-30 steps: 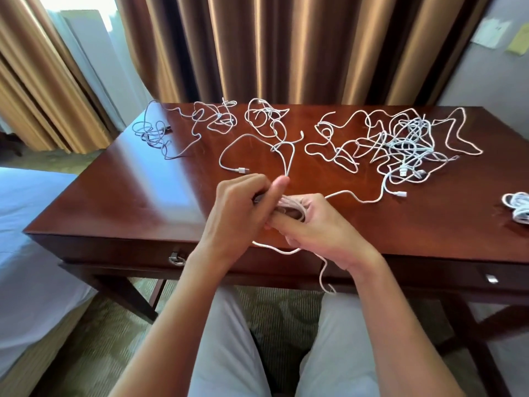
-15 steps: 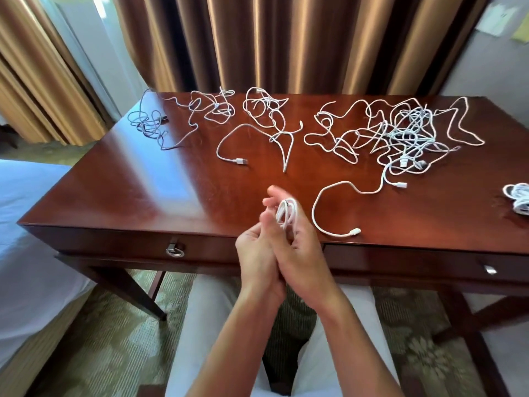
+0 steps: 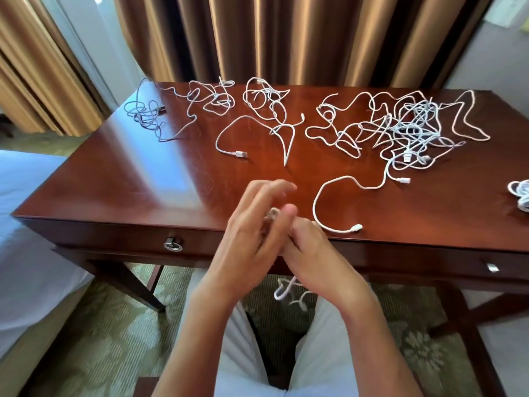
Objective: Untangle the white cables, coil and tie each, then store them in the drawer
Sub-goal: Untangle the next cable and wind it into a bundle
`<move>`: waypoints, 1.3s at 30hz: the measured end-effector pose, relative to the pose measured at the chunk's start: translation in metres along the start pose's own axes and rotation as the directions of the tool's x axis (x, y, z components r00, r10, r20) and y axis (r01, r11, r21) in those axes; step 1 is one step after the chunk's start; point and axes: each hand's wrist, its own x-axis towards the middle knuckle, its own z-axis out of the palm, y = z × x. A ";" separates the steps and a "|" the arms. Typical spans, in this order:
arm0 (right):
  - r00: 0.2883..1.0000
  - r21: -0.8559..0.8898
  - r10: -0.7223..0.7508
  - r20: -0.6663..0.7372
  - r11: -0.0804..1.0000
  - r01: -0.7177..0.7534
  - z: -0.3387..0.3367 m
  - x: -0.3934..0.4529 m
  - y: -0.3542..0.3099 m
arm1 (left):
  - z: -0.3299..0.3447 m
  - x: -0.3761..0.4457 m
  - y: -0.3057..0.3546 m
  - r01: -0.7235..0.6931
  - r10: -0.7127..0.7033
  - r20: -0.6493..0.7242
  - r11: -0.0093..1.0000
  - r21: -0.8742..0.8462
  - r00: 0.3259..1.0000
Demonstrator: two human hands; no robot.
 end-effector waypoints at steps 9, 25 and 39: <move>0.996 0.301 0.000 0.086 0.953 -0.026 -0.010 -0.007 -0.004 | 0.001 0.001 -0.007 0.096 -0.052 -0.256 0.983 0.160 0.965; 0.945 0.232 -0.051 -0.324 0.964 0.132 0.030 0.006 0.013 | 0.051 0.000 0.010 0.385 -0.830 -0.091 0.348 -0.855 0.550; 0.994 0.208 0.044 0.104 0.976 -0.065 -0.012 -0.001 0.009 | -0.006 0.003 -0.011 0.081 -0.070 0.207 0.996 -0.041 0.976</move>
